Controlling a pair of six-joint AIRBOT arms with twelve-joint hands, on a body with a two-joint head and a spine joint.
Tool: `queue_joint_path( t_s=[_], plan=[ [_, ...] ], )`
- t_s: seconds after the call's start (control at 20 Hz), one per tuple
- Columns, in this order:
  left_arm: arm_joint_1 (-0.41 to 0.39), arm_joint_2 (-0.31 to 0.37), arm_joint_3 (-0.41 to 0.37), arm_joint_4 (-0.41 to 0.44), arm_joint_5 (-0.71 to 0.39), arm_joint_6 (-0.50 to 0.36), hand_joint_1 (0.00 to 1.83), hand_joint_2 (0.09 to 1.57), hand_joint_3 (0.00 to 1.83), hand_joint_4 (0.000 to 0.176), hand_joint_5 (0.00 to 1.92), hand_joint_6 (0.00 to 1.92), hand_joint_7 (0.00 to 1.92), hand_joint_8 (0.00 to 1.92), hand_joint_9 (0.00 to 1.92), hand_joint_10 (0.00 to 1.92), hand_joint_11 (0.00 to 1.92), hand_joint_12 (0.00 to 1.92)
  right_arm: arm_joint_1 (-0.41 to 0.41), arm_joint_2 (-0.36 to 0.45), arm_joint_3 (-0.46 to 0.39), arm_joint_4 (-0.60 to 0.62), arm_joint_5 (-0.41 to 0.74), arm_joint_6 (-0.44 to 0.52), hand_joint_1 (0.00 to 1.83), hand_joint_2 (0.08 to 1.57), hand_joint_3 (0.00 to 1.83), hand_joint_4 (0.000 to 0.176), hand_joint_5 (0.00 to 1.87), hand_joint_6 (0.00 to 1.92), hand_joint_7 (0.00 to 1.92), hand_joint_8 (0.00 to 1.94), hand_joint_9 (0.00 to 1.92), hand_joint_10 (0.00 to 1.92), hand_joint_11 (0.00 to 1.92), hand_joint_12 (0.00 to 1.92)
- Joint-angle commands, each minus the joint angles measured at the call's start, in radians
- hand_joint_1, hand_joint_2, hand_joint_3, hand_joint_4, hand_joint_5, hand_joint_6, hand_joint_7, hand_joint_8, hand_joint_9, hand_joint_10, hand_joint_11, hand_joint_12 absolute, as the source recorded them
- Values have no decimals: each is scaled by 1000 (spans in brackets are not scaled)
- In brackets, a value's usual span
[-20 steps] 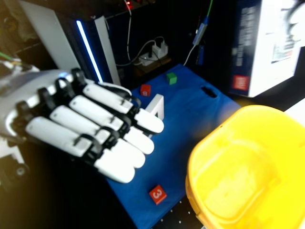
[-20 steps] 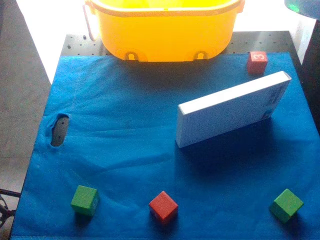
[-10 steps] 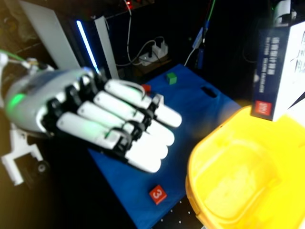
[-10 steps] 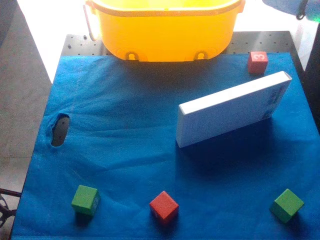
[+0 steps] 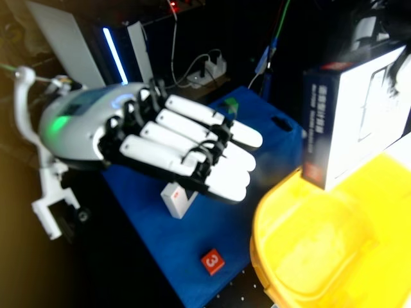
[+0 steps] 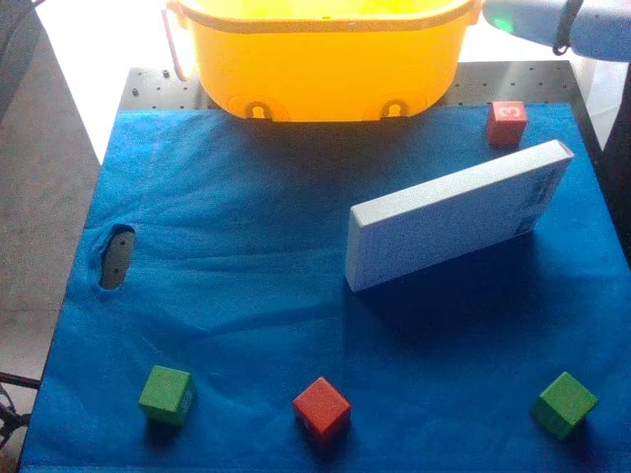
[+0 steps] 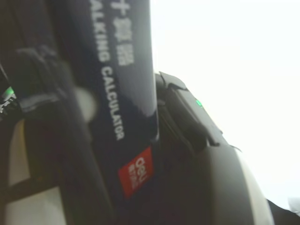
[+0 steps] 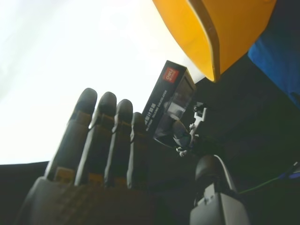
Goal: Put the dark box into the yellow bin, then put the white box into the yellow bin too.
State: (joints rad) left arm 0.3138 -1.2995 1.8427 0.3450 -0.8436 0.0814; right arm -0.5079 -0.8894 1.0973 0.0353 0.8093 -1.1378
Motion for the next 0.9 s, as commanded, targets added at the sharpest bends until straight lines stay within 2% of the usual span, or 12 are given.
queue_joint_path(
  t_s=[0.0,0.05,0.1,0.2,0.4,0.5,0.55,0.6,0.65,0.7,0.75,0.85],
  plan=[
    [-11,-4,8,-55,-105,-10,1283,1006,0,0,1426,5,1206,761,1239,285,880,1053,20,-3,4,6,122,6,206,1081,0,0,387,1,511,1,493,2,362,103],
    [-11,-9,13,-55,-106,-10,1283,1006,0,0,1426,5,1206,761,1239,285,880,1053,21,-5,4,5,122,8,206,1081,0,0,387,1,511,1,493,2,362,103],
    [-12,-15,18,-55,-109,-12,1400,986,11,0,1378,182,1368,246,1121,839,935,840,24,-6,4,3,122,11,198,1083,0,0,378,0,505,0,497,3,370,106],
    [-10,-24,28,-57,-113,-15,1405,990,2,0,1347,257,1381,209,1109,862,922,819,25,-8,4,-3,122,26,191,1085,0,0,370,0,477,0,493,1,372,106],
    [5,-65,77,-60,-122,-61,1393,1013,0,0,1385,103,1180,657,1085,961,930,914,25,-7,4,-7,122,38,199,1047,0,0,374,3,488,5,487,2,390,108],
    [7,-73,85,-56,-120,-60,1390,1031,3,0,1335,311,1111,779,984,1010,737,927,27,-8,4,-10,122,39,202,1056,0,0,376,3,485,3,485,1,392,108],
    [7,-74,87,-55,-122,-60,1240,1083,1,12,989,965,1104,777,934,197,636,729,28,-10,4,-12,122,40,192,1066,0,0,386,6,487,3,490,2,398,107],
    [7,-74,87,-55,-123,-60,1240,1083,1,12,989,965,1104,777,934,197,636,729,28,-10,4,-13,122,40,192,1066,0,0,386,6,487,3,490,2,398,107],
    [7,-74,87,-56,-126,-60,1166,1002,0,6,697,367,735,264,722,44,511,552,28,-10,4,-13,122,42,202,1062,0,0,385,4,474,0,478,0,391,103],
    [7,-74,87,-56,-126,-60,1077,958,0,40,579,105,540,62,486,8,333,402,28,-10,4,-13,122,43,216,1045,0,0,382,2,458,0,470,0,386,98],
    [7,-74,87,-56,-127,-60,1018,920,2,87,462,4,371,2,293,0,252,190,28,-10,4,-13,122,45,229,1023,0,0,387,3,459,3,482,5,401,99],
    [7,-74,86,-56,-132,-61,983,889,0,118,366,0,314,3,245,4,235,153,28,-10,3,-13,122,46,213,1044,1,0,394,5,476,9,496,9,407,96]
  ],
)
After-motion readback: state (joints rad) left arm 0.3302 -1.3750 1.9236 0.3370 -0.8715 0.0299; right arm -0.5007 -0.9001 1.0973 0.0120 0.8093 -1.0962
